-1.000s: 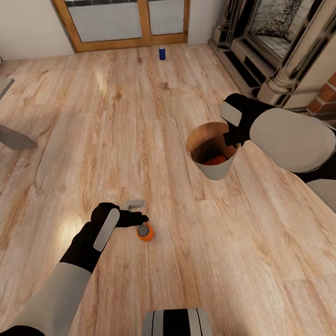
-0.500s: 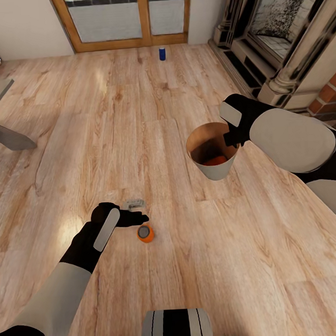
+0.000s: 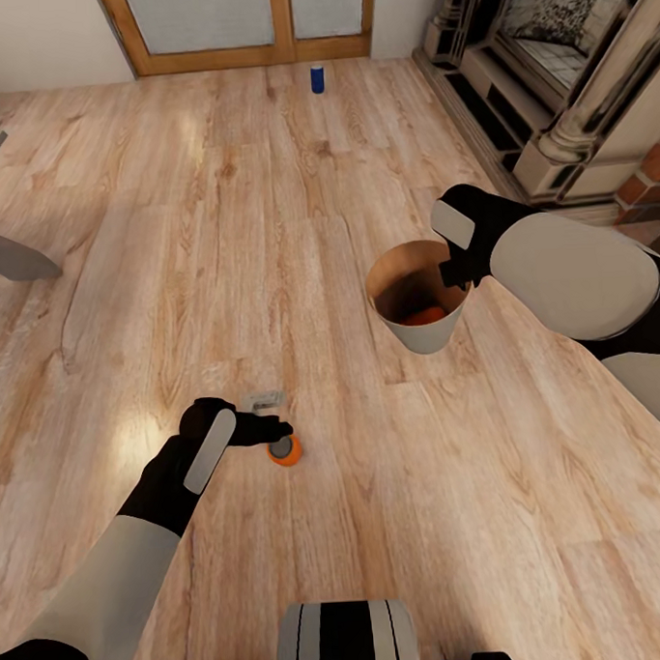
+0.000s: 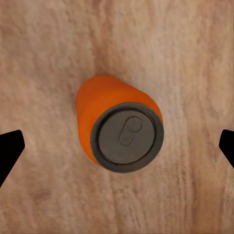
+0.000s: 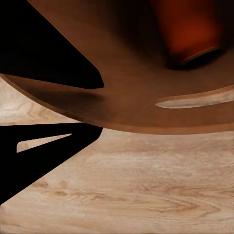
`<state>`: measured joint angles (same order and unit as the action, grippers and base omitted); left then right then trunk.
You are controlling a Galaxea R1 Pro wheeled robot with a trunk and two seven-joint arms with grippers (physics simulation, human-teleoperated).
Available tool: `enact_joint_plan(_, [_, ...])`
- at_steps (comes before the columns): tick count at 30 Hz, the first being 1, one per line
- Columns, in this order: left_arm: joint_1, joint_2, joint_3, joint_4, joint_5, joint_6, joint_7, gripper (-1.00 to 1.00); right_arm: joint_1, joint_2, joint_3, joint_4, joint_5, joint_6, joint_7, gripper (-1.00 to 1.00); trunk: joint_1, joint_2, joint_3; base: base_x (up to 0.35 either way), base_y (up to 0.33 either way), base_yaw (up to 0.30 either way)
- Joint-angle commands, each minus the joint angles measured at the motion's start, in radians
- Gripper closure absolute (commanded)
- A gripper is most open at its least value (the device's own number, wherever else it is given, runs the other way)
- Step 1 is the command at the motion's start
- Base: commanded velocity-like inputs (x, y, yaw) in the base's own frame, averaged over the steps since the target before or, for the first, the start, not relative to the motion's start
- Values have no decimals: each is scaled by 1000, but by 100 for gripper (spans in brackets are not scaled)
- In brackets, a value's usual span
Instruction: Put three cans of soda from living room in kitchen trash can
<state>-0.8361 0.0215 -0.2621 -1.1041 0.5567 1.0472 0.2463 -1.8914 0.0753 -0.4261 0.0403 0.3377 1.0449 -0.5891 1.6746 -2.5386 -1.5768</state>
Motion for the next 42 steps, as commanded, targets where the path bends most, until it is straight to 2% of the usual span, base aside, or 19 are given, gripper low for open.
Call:
enact_joint_plan(1, [0, 0, 0, -1, 0, 0, 0, -100, -1, 0, 8, 0, 7, 2, 1, 100, 0, 0, 0, 0, 0, 0])
enact_joint_plan(7, [0, -2, 0, -2, 0, 0, 2, -100, -5, -1, 9, 0, 7, 2, 0, 100, 0, 0, 0, 0, 0, 0])
enact_joint_plan(12, [0, -3, -1, -2, 0, 0, 2, -100, -45, -2, 8, 0, 7, 2, 0, 100, 0, 0, 0, 0, 0, 0])
enact_joint_plan(21, [0, -3, -2, -1, 0, 0, 2, -100, -63, -8, 8, 0, 8, 2, 0, 100, 0, 0, 0, 0, 0, 0])
enact_joint_plan(32, [0, -5, -4, 4, -1, 0, 3, -100, -63, -13, 15, 1, 9, 2, 0, 100, 5, -3, -42, 0, 0, 0])
enact_joint_plan(42, [0, -5, -6, -2, -1, 0, 2, -100, -62, -11, 18, 1, 9, 2, 0, 100, 5, -3, -42, 0, 0, 0])
